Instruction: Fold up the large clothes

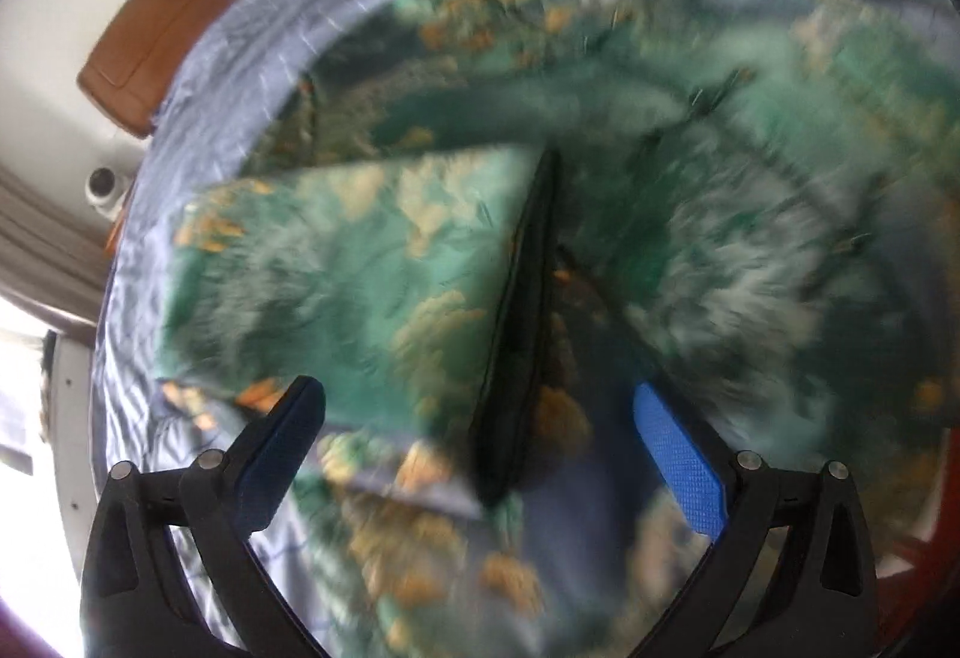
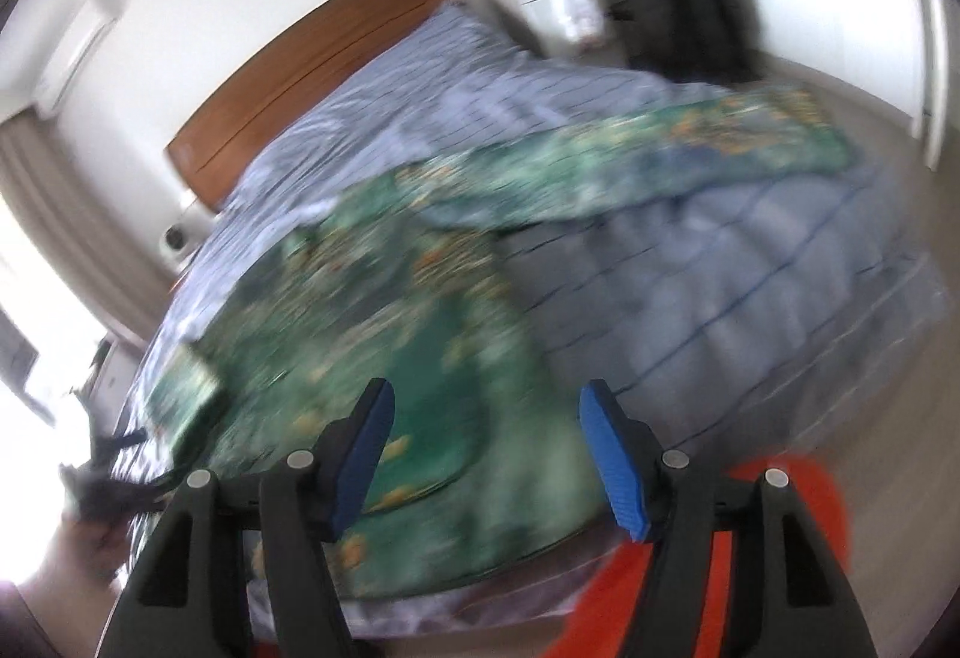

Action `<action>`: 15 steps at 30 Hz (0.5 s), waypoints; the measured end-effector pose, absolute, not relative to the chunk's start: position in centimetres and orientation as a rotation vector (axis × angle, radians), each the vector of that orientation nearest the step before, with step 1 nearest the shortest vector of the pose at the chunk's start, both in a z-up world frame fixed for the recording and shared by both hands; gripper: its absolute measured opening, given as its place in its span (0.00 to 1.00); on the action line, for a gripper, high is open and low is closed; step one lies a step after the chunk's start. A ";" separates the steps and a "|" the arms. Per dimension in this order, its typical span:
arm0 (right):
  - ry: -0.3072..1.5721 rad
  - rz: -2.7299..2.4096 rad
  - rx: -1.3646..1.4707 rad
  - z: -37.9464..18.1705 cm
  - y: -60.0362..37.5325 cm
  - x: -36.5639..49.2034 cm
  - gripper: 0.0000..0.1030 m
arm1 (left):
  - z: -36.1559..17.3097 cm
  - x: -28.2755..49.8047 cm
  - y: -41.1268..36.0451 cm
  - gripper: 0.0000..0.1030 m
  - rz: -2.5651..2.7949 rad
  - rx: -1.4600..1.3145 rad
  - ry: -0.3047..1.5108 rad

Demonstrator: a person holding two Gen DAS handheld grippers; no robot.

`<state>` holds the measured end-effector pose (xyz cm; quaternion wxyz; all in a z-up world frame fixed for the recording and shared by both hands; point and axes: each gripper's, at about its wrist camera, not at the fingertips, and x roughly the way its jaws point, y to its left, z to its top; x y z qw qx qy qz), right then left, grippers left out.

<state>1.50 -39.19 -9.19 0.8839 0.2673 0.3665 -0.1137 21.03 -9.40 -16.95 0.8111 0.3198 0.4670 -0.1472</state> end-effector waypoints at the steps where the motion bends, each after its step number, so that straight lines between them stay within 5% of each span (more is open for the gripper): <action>1: 0.767 -0.217 0.553 -9.2 -38.3 1.5 0.62 | -17.2 21.2 -9.5 1.00 -0.308 0.682 0.991; 2: 0.775 -0.197 0.550 -9.3 -37.6 1.4 0.62 | -17.2 21.5 -9.2 0.97 -0.302 0.663 0.988; 4: 0.795 -0.179 0.534 -9.4 -36.6 1.1 0.62 | -16.6 22.4 -7.9 0.67 -0.271 0.601 1.003; 6: 0.804 -0.189 0.501 -9.5 -36.2 0.8 0.62 | -15.8 23.3 -6.4 0.19 -0.259 0.526 1.037; 7: 0.806 -0.196 0.483 -9.5 -36.0 0.7 0.62 | -15.0 23.6 -5.5 0.12 -0.249 0.477 1.044; 15: 0.808 -0.190 0.380 -9.8 -34.0 0.9 0.62 | -5.0 24.4 10.2 0.11 0.021 0.017 0.873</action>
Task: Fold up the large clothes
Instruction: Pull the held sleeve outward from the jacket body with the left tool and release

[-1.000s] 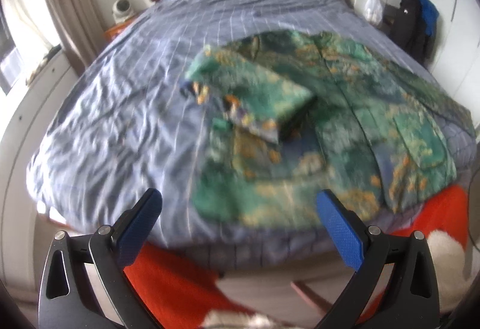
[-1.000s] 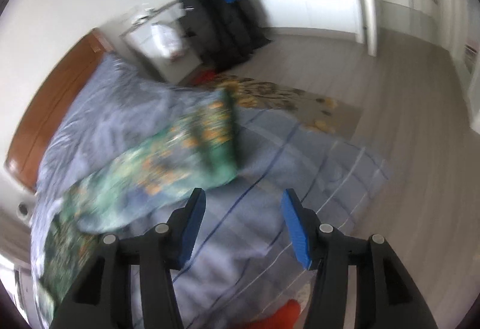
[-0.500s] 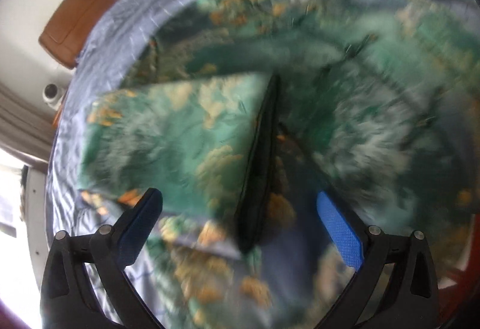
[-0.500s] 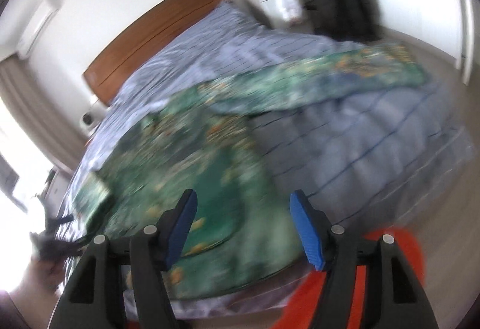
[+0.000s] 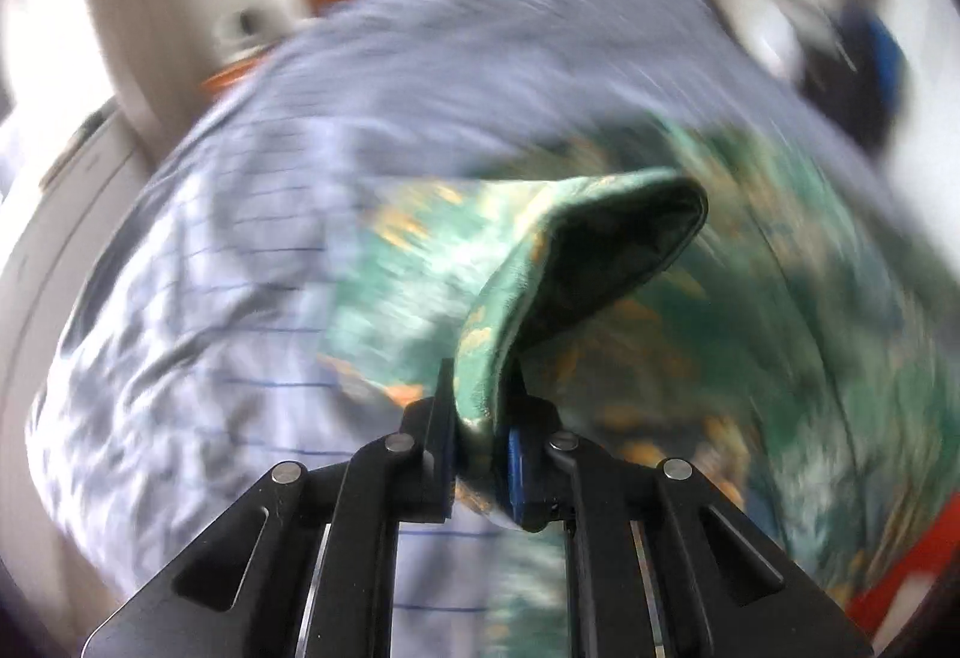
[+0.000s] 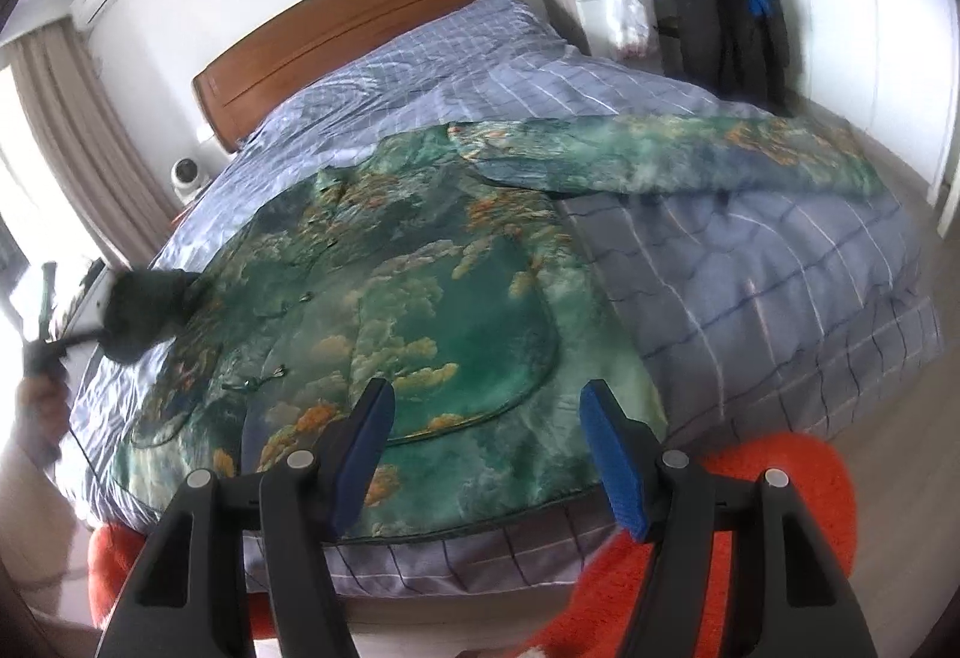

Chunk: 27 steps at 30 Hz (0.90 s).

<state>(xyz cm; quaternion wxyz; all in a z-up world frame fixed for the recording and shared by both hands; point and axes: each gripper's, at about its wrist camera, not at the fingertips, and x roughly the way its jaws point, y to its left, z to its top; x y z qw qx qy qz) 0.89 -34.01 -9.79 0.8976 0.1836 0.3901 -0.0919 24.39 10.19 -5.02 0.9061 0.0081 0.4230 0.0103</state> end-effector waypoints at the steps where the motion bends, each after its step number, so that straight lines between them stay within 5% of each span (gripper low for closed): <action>1: 0.808 -0.184 0.372 -9.7 -33.7 0.9 0.62 | -4.5 24.4 12.1 0.11 0.065 -0.015 0.860; 10: 0.847 -0.133 0.370 -11.1 -31.5 2.2 0.62 | -9.4 25.5 28.9 0.08 0.444 -0.210 0.959; 27: 0.885 -0.107 0.338 -11.5 -29.9 1.7 0.62 | -16.1 24.9 30.0 0.09 0.529 -0.238 1.045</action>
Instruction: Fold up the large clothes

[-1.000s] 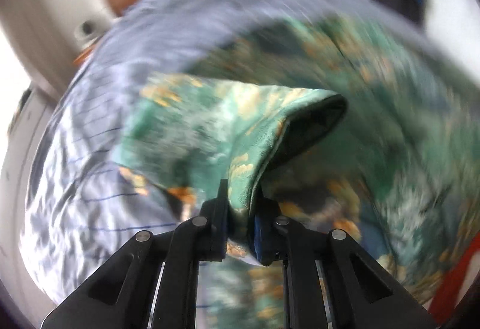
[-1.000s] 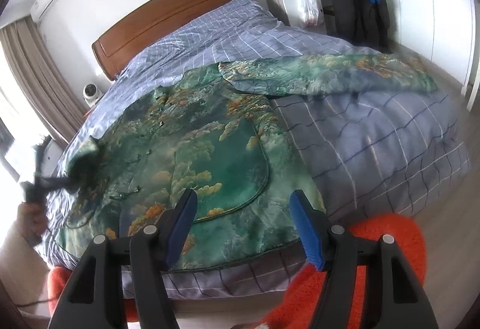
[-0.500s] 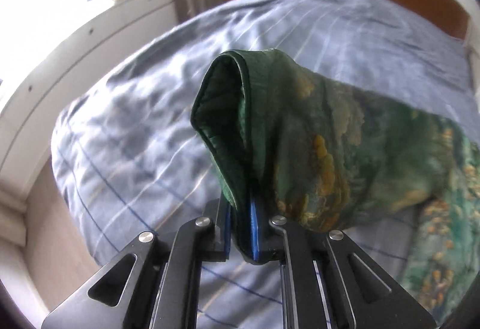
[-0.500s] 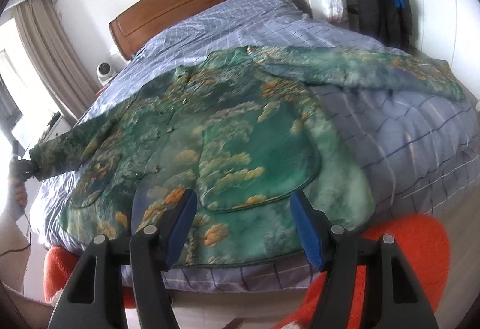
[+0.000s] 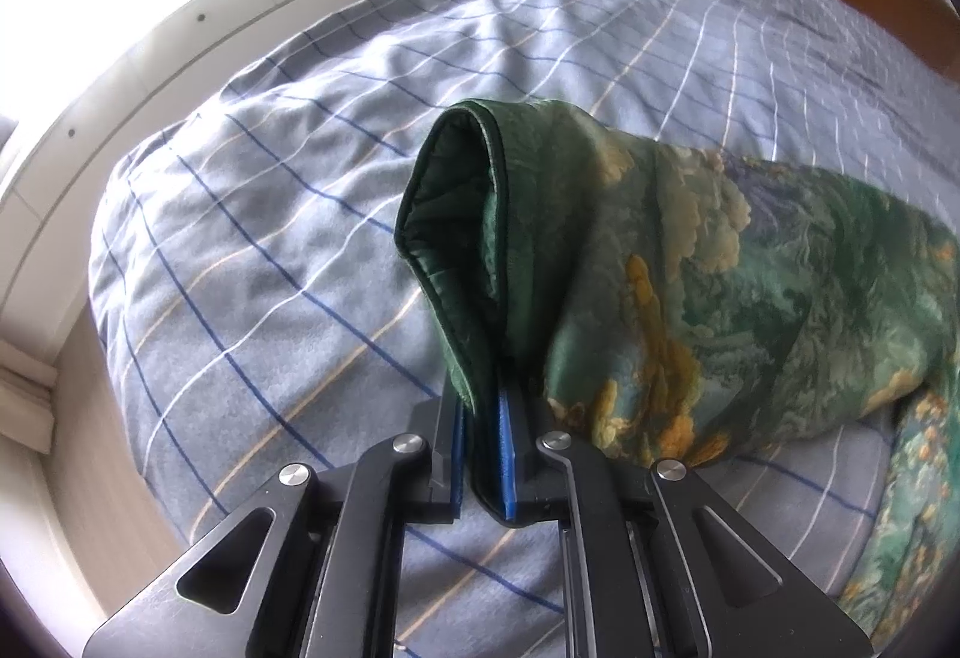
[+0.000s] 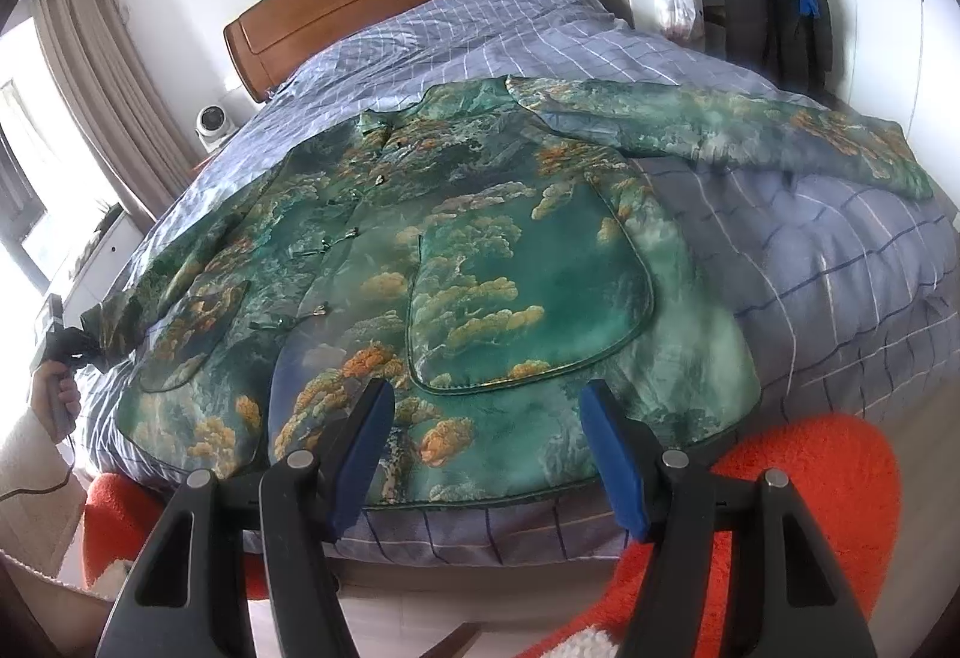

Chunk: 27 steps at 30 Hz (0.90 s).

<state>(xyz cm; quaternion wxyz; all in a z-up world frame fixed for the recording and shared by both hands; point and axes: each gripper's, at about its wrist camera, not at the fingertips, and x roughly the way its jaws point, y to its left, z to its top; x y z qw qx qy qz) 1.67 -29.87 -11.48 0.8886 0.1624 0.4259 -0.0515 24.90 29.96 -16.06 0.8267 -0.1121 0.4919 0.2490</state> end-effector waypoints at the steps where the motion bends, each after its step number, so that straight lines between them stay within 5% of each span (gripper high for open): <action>1: 0.885 -0.104 0.336 -11.6 -29.8 1.7 0.62 | -16.2 24.9 29.8 0.10 0.529 -0.224 1.053; 4: 0.897 -0.092 0.339 -12.0 -29.7 1.7 0.62 | -16.1 24.3 29.8 0.33 0.576 -0.183 1.061; 6: 0.903 -0.093 0.341 -12.2 -29.8 1.8 0.62 | -16.0 23.5 30.2 0.58 0.618 -0.164 1.056; 8: 0.900 -0.096 0.343 -12.2 -29.9 1.8 0.62 | -15.7 22.7 30.7 0.66 0.615 -0.171 1.046; 27: 0.901 -0.096 0.323 -12.3 -29.2 2.5 0.62 | -13.3 21.0 21.2 0.90 0.283 -0.062 0.968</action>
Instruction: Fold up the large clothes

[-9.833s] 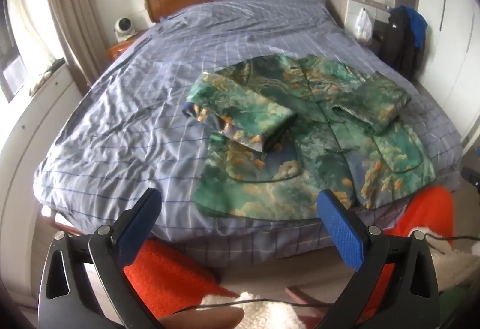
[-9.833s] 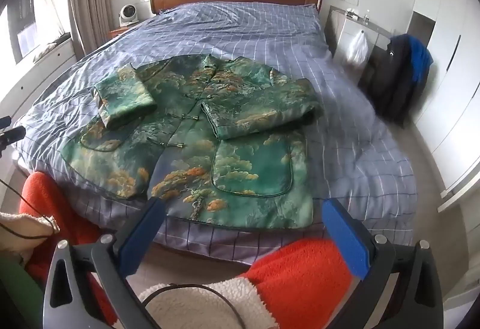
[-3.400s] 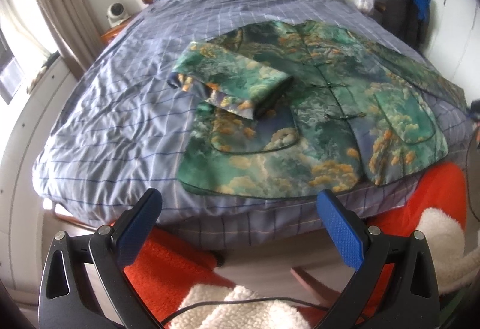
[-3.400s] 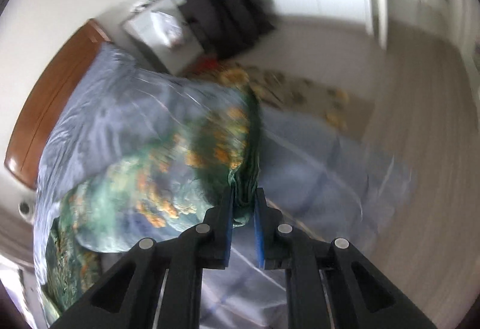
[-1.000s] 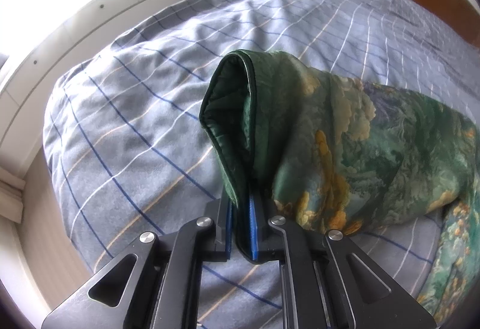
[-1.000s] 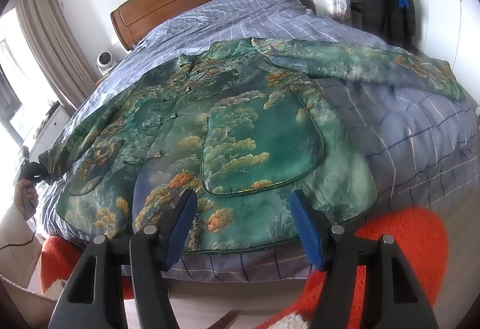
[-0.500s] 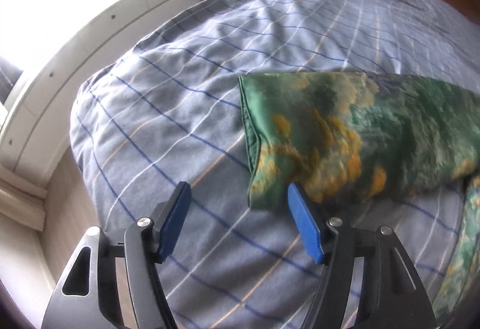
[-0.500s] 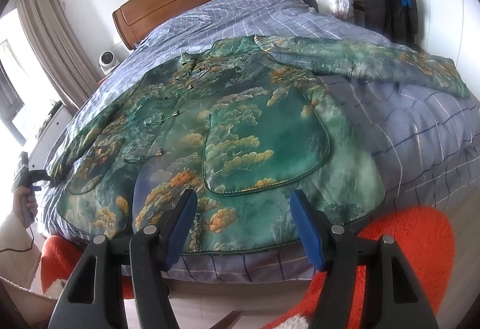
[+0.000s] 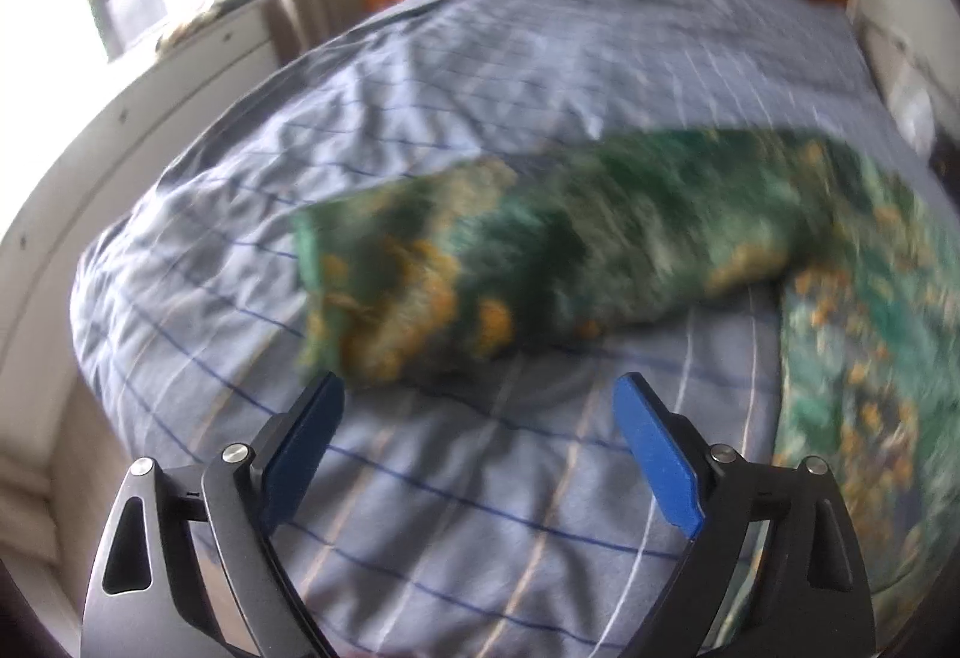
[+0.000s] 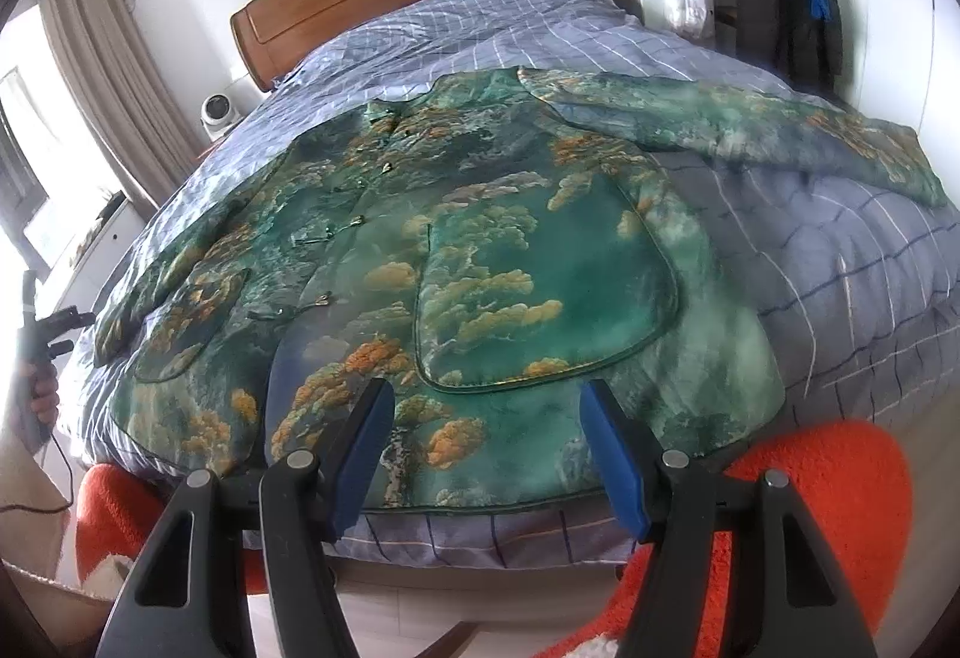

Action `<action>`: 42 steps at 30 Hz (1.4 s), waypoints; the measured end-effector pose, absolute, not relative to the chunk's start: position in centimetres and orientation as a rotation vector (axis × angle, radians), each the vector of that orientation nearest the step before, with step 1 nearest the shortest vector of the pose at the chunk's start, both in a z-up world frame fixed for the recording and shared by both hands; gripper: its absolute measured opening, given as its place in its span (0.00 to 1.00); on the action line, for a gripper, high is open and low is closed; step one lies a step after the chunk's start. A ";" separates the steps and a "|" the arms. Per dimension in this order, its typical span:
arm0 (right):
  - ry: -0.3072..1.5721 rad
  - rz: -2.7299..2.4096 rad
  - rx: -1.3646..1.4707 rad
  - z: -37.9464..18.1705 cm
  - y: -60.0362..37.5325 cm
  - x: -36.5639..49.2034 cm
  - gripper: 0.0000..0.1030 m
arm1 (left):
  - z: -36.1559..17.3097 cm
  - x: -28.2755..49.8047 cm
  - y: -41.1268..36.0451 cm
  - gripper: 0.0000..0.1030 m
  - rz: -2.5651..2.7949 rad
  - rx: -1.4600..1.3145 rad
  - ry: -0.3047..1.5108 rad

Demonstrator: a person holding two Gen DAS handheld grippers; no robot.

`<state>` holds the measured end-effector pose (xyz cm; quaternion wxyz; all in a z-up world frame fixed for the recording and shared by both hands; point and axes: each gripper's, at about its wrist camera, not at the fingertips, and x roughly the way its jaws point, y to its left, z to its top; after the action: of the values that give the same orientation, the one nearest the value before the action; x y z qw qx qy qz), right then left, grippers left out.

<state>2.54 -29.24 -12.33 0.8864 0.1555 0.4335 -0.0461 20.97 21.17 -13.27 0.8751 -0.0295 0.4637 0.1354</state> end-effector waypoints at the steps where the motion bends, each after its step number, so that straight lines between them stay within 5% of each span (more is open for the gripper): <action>1: 0.901 -0.098 0.322 -12.3 -29.3 2.4 0.62 | -14.2 20.8 20.4 0.90 0.248 -0.067 0.982; 17: 0.909 -0.170 0.269 -11.2 -35.9 4.3 0.67 | -16.7 15.7 10.2 0.90 -0.309 -0.115 1.046; 19: 0.955 -0.190 0.281 -12.0 -38.7 5.5 0.67 | -17.5 16.1 9.0 0.81 -0.340 -0.092 1.077; 21: 0.989 -0.191 0.309 -12.8 -40.6 6.3 0.67 | -18.2 16.6 8.5 0.45 -0.392 -0.142 1.131; 24: 1.058 -0.137 0.374 -14.6 -42.3 7.5 0.67 | -18.0 16.2 8.2 0.17 -0.371 -0.141 1.121; 28: 1.156 -0.012 0.443 -17.5 -42.1 8.6 0.66 | -17.1 14.8 8.8 0.12 -0.371 -0.186 1.102; 29: 1.170 0.012 0.439 -18.0 -41.9 8.7 0.55 | -16.8 14.4 8.9 0.11 -0.373 -0.188 1.097; 31: 1.179 0.039 0.399 -17.9 -41.4 8.8 0.29 | -16.2 13.5 8.7 0.10 -0.381 -0.184 1.089; 33: 1.162 0.044 0.385 -16.9 -41.3 8.7 0.24 | -15.6 12.8 8.2 0.10 -0.395 -0.170 1.084; 37: 1.159 0.017 0.339 -16.2 -41.5 8.6 0.24 | -16.9 13.1 7.3 0.13 -0.365 -0.121 1.100; 40: 1.176 -0.018 0.355 -17.1 -41.5 8.7 0.40 | -17.2 13.9 7.9 0.29 -0.310 -0.139 1.119; 42: 1.152 -0.040 0.377 -16.6 -41.7 8.4 0.52 | -15.8 13.7 8.4 0.57 -0.277 -0.135 1.085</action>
<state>8.36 -41.74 -16.58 0.8218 0.1770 0.5412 -0.0187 13.68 8.38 -15.81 0.8451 -0.0639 0.5142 -0.1315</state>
